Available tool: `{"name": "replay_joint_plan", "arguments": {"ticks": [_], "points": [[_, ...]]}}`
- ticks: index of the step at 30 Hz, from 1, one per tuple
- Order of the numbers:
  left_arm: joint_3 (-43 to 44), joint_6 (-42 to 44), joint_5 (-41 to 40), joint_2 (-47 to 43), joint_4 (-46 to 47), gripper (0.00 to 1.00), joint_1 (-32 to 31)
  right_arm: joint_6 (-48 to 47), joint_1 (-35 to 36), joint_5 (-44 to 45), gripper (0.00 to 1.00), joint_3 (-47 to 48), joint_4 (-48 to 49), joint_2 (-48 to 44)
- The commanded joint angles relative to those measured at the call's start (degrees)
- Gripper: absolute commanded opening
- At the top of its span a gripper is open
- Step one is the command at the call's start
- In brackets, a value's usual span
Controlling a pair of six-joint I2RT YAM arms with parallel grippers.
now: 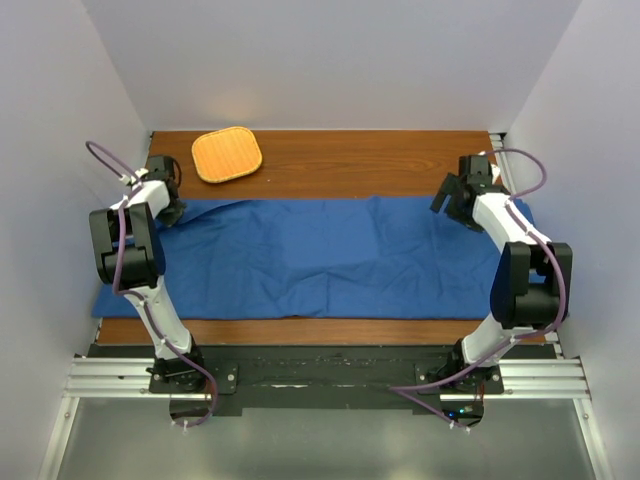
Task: Open and lay out the surgical kit
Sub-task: Open the surgical kit at the center of the board.
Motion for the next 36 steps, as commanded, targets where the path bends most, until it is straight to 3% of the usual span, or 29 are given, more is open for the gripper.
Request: {"name": "replay_joint_plan", "arguments": {"ticks": [1,7,15,25,30,31,36], "points": [[1.9,3.6,-2.5,-3.3,0.1,0.06,0.5,4.2,-2.9,11.4,0.98,7.0,0.0,3.3],[2.6,5.2,-1.6,-3.2,0.2,0.06,0.4,5.6,-3.3,17.7,0.96,19.0,-2.7,14.0],[3.4,5.8,-0.1,-2.6,-0.2,0.05,0.3,6.8,-3.4,16.4,0.88,31.0,-2.9,26.3],[2.9,6.4,0.0,-2.6,0.0,0.05,0.1,5.6,-3.4,19.5,0.77,34.9,-4.2,33.4],[2.5,6.5,-0.1,-2.5,0.1,0.05,0.2,5.4,-3.4,19.9,0.64,35.1,-5.2,34.6],[2.6,6.5,-0.1,-2.5,0.1,0.05,0.2,5.3,-3.4,19.8,0.57,35.1,-5.2,34.6],[2.8,6.7,-0.6,-2.5,-0.1,0.05,0.1,4.9,-3.6,20.3,0.39,35.4,-5.7,33.7]]}}
